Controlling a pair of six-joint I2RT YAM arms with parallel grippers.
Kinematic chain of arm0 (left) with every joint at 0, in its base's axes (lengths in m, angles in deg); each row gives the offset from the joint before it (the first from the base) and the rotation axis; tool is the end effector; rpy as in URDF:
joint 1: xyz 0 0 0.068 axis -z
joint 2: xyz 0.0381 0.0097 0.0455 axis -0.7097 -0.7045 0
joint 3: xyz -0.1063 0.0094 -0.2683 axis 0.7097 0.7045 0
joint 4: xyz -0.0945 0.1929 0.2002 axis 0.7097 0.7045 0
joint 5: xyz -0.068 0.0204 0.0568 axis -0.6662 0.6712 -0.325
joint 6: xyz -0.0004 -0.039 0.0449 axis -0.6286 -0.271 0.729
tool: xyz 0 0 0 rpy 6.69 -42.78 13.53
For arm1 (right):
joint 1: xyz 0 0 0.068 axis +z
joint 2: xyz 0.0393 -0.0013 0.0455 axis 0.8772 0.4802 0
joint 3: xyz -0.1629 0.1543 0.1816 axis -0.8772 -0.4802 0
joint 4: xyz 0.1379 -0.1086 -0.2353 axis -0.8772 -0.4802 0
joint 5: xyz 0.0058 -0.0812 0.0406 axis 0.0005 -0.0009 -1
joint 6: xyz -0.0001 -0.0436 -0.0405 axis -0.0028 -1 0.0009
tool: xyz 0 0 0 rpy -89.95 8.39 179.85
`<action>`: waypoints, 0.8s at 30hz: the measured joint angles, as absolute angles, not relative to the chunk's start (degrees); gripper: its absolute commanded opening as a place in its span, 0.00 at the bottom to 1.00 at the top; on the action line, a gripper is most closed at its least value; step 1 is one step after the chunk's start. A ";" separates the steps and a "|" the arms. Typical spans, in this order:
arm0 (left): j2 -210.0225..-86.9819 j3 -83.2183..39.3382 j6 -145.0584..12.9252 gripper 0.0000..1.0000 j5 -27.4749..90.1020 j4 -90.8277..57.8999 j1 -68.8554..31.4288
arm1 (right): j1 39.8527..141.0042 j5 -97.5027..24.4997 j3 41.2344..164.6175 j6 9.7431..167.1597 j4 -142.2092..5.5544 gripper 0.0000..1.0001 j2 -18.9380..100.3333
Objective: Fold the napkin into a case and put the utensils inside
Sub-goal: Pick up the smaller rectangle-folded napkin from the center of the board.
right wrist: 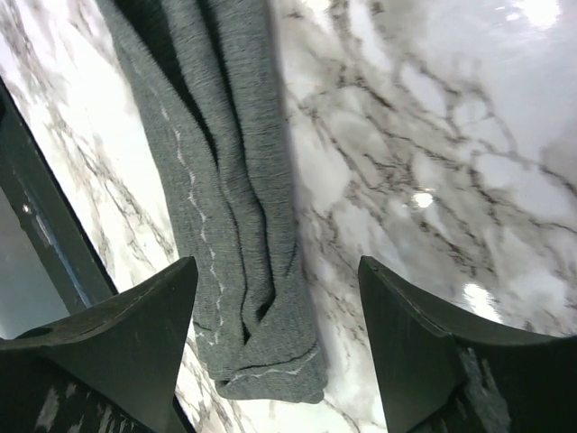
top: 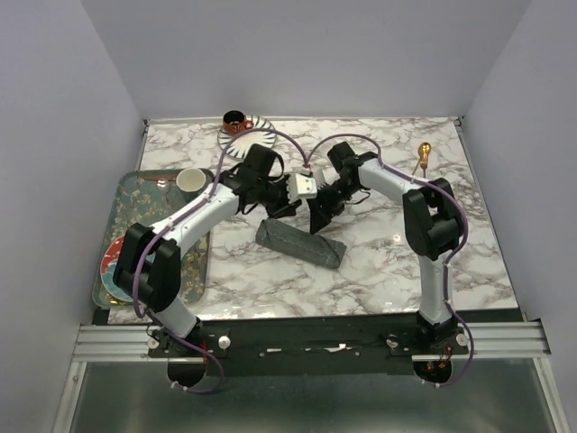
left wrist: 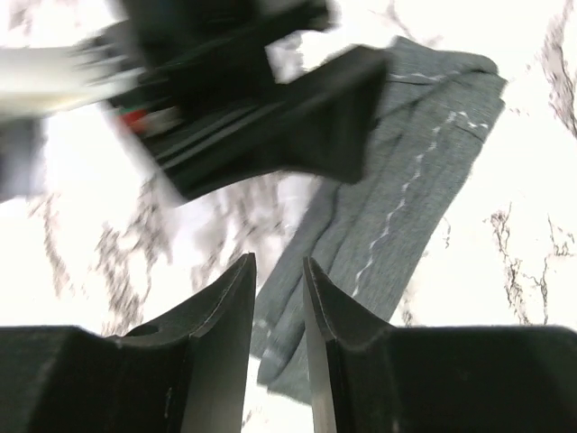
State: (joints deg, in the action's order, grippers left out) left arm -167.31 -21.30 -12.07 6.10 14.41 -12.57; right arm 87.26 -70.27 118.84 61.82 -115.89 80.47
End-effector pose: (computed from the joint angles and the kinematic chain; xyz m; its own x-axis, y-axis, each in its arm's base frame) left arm 0.3154 -0.2306 0.2547 0.0124 0.6602 -0.7510 0.9901 0.0971 0.1018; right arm 0.4006 0.2270 0.1658 -0.6706 -0.6092 -0.4232 -0.7279 0.4304 0.5339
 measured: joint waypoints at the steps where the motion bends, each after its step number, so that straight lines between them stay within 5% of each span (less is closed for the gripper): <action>1: -166.11 -21.21 -13.54 0.40 5.62 13.98 -14.06 | 87.69 -70.25 118.45 61.69 -115.87 0.83 80.32; 24: -156.51 -13.60 -28.42 0.42 4.44 10.72 -22.03 | 96.26 -62.97 115.36 61.50 -112.35 0.61 80.28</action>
